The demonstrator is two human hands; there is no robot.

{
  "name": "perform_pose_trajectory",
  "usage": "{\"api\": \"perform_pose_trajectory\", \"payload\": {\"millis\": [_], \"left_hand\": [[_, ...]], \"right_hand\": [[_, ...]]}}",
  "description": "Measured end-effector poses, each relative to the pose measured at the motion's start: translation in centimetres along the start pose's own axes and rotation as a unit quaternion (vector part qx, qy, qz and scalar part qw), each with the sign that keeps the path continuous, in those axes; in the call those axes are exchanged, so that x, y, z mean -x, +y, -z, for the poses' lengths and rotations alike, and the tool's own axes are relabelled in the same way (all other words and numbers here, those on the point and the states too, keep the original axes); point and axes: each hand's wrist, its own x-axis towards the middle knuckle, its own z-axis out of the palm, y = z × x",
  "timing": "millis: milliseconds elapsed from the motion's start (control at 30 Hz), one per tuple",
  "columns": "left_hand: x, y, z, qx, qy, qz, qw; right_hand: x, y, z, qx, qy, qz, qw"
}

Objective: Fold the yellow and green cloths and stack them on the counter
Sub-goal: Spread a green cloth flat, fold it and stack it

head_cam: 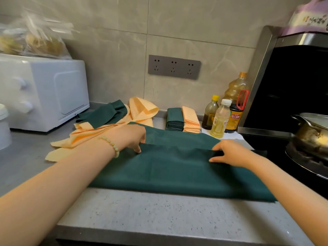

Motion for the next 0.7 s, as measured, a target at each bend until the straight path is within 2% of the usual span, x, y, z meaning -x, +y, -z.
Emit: {"api": "perform_pose_trajectory", "payload": {"millis": [100, 200, 300, 433, 567, 633, 700], "left_hand": [[-3.0, 0.2, -2.5, 0.000, -0.001, 0.024, 1.000], [-4.2, 1.8, -4.8, 0.089, 0.042, -0.015, 0.995], [-4.4, 3.6, -7.3, 0.169, -0.017, -0.042, 0.984], [-3.4, 4.2, -9.6, 0.156, -0.023, -0.026, 0.987], [-0.6, 5.1, -10.2, 0.125, -0.032, -0.033, 0.991], [0.2, 4.8, -9.7, 0.127, -0.009, -0.046, 0.991], [0.0, 4.0, -8.9, 0.154, 0.062, -0.079, 0.983]], "right_hand": [[-3.4, 0.4, -2.2, -0.028, -0.020, -0.026, 0.999], [-4.8, -0.4, -4.5, -0.097, -0.011, -0.047, 0.994], [-5.1, -1.7, -7.1, -0.157, -0.021, -0.028, 0.987], [-3.0, -2.0, -8.8, -0.123, 0.006, -0.023, 0.992], [0.5, -2.6, -9.1, -0.159, 0.022, -0.008, 0.987], [1.4, -2.6, -8.5, -0.202, 0.047, -0.010, 0.978], [1.4, -2.5, -7.8, -0.222, 0.053, -0.016, 0.973]]}}
